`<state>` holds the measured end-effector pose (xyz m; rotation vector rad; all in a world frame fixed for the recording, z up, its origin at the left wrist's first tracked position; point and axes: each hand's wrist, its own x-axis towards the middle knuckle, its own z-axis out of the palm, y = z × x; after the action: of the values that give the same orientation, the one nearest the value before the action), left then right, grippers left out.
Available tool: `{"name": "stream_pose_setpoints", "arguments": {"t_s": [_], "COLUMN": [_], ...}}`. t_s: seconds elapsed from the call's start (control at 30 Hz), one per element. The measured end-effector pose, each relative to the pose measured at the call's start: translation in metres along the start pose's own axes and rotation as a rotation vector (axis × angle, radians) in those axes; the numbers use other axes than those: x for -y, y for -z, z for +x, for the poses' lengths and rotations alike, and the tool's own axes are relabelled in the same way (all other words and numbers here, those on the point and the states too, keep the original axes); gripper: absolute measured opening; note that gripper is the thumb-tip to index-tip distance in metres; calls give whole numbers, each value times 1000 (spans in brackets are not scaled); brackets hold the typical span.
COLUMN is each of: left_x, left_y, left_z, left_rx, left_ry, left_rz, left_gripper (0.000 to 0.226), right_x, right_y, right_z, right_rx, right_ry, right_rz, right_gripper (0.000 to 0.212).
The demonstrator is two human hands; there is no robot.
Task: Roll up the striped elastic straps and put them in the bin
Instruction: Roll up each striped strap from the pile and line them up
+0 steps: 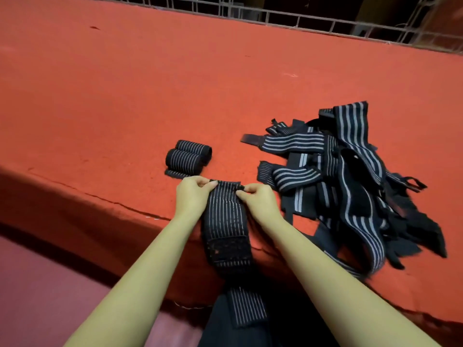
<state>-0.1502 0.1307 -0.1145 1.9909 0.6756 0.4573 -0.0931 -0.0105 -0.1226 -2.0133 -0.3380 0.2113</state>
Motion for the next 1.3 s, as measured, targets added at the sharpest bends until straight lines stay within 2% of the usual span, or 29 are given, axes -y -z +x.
{"name": "stream_pose_setpoints", "arguments": {"t_s": [0.07, 0.2, 0.27, 0.4, 0.5, 0.6, 0.7, 0.8, 0.9, 1.03, 1.23, 1.3], "left_x": [5, 11, 12, 19, 20, 17, 16, 15, 15, 17, 21, 22], "left_y": [0, -1, 1, 2, 1, 3, 4, 3, 2, 3, 2, 2], "left_z": [0, -4, -5, -4, -7, -9, -10, -11, -12, -13, -12, -10], "left_rx": [-19, 6, 16, 60, 69, 72, 98, 97, 88, 106, 112, 130], "left_ry": [2, -18, -34, -58, -48, -50, -72, -73, -76, -95, -121, -98], "left_rz": [-30, -124, -158, -232, -320, -445, -495, -488, -435, -396, -357, -375], "left_gripper": [13, 17, 19, 17, 4, 7, 6, 6, 10, 11, 5, 21], "right_x": [-3, -4, -4, -12, -15, -13, -11, -9, -8, -7, -9, -9], "right_y": [-4, -5, -5, -4, -2, -2, -1, 0, 1, 1, 2, 2], "right_z": [3, 3, 0, -8, -7, -7, -8, -8, -9, -11, -9, -8], "right_rx": [10, 23, 32, 40, 25, 4, -15, -20, -13, -4, -12, -9], "right_ry": [-28, -77, -63, -6, -31, -35, -16, -12, -13, -26, -24, -23], "right_rz": [112, 374, 467, 531, 592, 616, 616, 627, 631, 646, 654, 658], "right_gripper": [26, 6, 8, 12, 23, 25, 19, 3, 12, 8, 39, 42]}}
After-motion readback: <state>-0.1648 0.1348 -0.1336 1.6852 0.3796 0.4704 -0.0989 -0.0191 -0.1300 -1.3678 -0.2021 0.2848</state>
